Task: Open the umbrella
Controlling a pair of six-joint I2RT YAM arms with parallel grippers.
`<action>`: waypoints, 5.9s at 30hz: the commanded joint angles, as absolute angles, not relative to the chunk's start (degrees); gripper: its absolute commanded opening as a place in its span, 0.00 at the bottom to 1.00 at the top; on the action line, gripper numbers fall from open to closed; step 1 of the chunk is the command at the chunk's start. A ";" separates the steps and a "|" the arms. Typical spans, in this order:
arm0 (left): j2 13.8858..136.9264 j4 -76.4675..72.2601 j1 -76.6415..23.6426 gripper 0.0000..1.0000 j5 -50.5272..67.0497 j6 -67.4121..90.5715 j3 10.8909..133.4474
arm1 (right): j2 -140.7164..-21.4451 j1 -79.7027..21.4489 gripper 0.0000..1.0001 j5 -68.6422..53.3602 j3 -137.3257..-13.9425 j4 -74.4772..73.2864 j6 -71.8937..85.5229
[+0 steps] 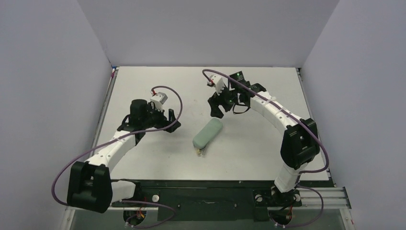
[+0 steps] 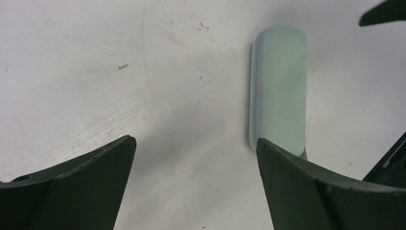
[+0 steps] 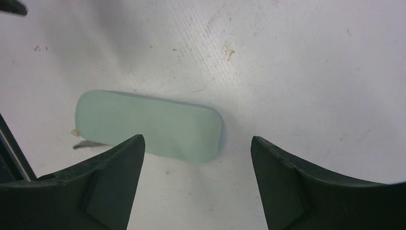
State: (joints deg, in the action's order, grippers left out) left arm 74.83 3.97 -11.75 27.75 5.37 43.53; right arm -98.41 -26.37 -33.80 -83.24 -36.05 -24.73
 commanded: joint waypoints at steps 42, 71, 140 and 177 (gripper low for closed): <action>89.70 -17.27 -33.21 0.47 17.29 11.90 40.27 | -112.66 -18.84 0.53 -37.56 -64.36 -9.42 38.40; 103.15 -37.03 -41.15 0.40 5.54 9.16 40.58 | -115.31 -18.03 0.37 -39.17 -58.18 -1.22 45.71; 105.45 -34.96 -31.77 0.00 6.86 -2.51 48.76 | -130.32 -20.22 0.00 -39.66 -78.14 -61.93 -20.12; 99.13 -32.07 -46.99 0.00 6.94 1.46 38.95 | -101.13 1.76 0.67 -33.62 -69.61 -58.52 4.13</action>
